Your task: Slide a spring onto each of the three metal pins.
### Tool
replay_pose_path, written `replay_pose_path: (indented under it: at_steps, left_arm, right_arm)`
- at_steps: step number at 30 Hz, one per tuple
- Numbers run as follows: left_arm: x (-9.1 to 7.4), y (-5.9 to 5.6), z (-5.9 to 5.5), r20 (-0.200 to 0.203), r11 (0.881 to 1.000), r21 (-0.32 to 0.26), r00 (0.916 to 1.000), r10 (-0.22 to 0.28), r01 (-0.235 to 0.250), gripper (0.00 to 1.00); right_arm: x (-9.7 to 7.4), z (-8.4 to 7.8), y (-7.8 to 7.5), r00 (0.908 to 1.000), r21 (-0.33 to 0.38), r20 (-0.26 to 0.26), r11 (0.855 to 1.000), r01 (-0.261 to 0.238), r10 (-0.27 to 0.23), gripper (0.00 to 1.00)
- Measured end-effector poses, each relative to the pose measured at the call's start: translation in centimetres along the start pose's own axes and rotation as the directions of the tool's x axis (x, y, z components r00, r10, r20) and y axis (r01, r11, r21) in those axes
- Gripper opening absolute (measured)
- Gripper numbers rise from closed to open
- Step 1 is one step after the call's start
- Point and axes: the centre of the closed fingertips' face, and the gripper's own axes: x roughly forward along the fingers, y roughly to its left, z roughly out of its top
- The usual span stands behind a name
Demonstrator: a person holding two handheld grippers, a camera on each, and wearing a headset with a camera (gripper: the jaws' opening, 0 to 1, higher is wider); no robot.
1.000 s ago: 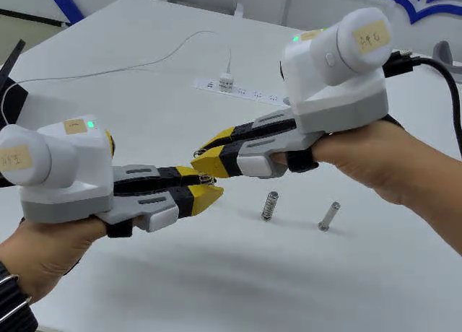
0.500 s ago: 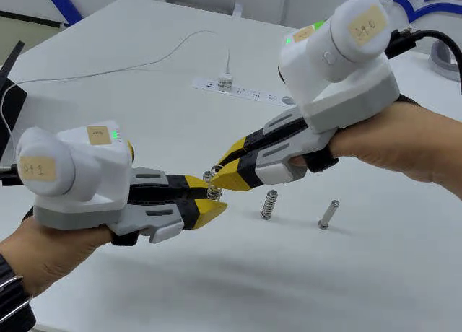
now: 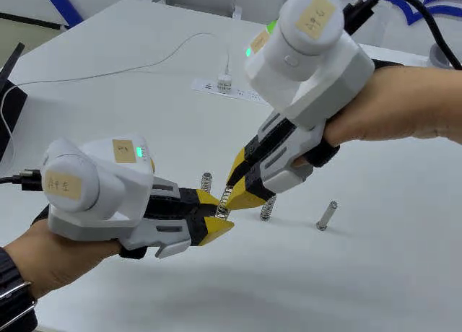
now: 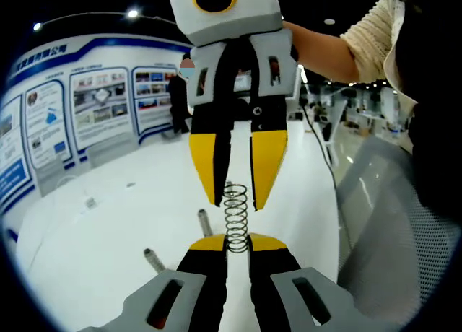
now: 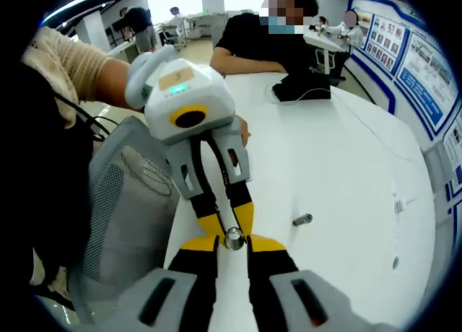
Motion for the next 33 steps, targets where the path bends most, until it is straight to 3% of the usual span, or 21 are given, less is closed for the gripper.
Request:
replay_pose_path:
  at_steps: [6, 12, 22, 28, 33]
  left_arm:
    - [0.1, 0.0, 0.0, -0.001, 1.000, 0.002, 1.0000, -0.004, 0.004, 0.10]
    - [0.1, 0.0, 0.1, 0.005, 1.000, 0.000, 1.0000, -0.007, 0.007, 0.10]
    - [0.3, 0.0, 0.1, 0.013, 1.000, -0.013, 0.9999, -0.007, 0.008, 0.10]
    - [0.2, 0.1, 0.4, 0.050, 1.000, -0.015, 0.9987, -0.004, 0.005, 0.11]
    - [0.0, 0.1, 0.3, 0.060, 0.999, -0.035, 0.9982, -0.003, 0.005, 0.18]
  right_arm:
    - [1.0, -0.3, 0.0, 0.9974, -0.039, -0.069, 0.999, -0.022, 0.019, 0.16]
    - [1.2, -0.6, 0.0, 0.9938, -0.049, -0.106, 0.998, -0.039, 0.033, 0.13]
    - [1.4, -0.9, -0.2, 0.9909, -0.060, -0.130, 0.997, -0.043, 0.035, 0.12]
    - [1.2, -0.9, -0.4, 0.9912, -0.063, -0.130, 0.997, -0.034, 0.026, 0.12]
    - [0.8, -1.2, -0.7, 0.9910, -0.059, -0.133, 0.998, -0.023, 0.015, 0.12]
